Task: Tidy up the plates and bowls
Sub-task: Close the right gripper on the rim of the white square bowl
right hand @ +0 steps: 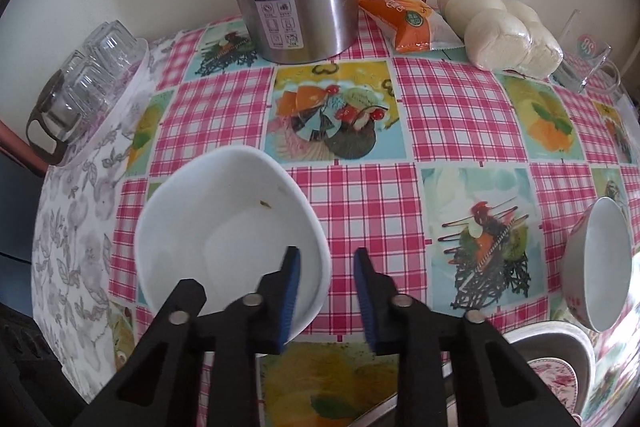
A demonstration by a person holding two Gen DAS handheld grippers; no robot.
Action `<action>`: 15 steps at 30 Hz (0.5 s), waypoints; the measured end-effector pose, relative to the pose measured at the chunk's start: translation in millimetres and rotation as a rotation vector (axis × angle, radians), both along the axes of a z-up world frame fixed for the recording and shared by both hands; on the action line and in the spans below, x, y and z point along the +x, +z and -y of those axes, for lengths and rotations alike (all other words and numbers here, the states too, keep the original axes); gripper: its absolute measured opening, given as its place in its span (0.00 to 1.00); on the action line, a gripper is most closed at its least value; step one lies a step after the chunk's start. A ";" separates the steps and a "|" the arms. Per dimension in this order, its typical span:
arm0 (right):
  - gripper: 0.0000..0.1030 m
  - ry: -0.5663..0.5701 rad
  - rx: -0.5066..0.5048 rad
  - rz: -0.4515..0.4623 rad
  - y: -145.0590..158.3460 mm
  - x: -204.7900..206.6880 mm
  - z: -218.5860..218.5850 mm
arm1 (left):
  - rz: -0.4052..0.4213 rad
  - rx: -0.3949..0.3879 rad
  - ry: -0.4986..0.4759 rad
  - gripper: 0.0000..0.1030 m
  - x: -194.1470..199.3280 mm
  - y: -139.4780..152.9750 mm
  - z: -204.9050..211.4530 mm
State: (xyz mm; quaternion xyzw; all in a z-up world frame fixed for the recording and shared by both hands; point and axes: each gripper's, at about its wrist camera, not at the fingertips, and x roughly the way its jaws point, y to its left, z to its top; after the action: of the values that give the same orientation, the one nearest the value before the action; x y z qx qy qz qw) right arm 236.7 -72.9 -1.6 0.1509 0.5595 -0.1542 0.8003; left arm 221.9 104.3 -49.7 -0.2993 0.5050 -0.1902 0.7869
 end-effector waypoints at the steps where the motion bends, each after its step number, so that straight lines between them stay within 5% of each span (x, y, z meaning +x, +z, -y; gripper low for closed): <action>1: 0.18 0.003 0.004 0.002 -0.4 0.0 -0.5 | 0.005 0.001 -0.005 0.33 -0.1 0.5 0.3; 4: 0.11 0.016 -0.004 0.003 0.1 1.7 -5.1 | 0.011 -0.002 -0.013 0.32 0.8 0.2 1.2; 15: 0.11 0.022 -0.020 -0.004 -2.8 4.9 -5.1 | 0.021 -0.003 -0.019 0.32 1.3 -1.0 0.7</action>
State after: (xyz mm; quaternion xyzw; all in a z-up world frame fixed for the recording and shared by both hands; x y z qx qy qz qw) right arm 241.5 -67.8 -4.4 0.1364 0.5613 -0.1513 0.8021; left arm 223.2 103.5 -50.7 -0.2938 0.4993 -0.2015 0.7898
